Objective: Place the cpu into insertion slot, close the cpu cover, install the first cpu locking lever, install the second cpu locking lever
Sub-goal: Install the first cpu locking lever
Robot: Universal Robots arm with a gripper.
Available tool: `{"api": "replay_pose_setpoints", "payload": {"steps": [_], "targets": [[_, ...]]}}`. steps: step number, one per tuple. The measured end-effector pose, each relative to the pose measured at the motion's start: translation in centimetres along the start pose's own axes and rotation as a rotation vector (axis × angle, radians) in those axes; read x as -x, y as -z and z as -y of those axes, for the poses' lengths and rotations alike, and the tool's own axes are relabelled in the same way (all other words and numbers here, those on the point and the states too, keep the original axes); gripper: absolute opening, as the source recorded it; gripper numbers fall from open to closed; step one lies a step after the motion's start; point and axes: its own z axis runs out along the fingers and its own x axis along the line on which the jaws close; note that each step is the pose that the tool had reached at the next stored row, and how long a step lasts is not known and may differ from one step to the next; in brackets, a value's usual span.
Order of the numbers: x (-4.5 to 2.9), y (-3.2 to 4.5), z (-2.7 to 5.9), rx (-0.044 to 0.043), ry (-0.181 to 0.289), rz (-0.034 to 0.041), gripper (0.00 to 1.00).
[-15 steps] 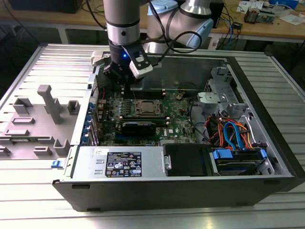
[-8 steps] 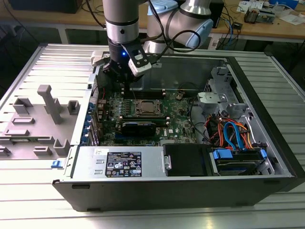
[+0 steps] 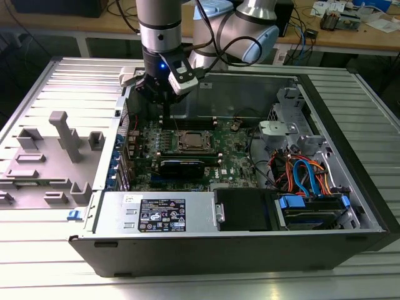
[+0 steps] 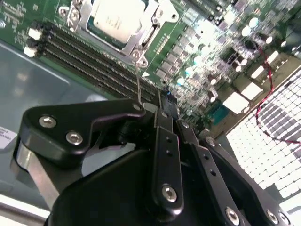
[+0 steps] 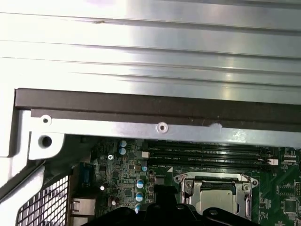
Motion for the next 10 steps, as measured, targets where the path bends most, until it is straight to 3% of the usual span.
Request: {"api": "replay_pose_setpoints", "payload": {"steps": [4,10], "targets": [[0.33,-0.04,-0.05,-0.0003,0.0,-0.0002,0.11],[1.6,-0.12,0.02,-0.0011,0.0,-0.0001,0.11]]}}
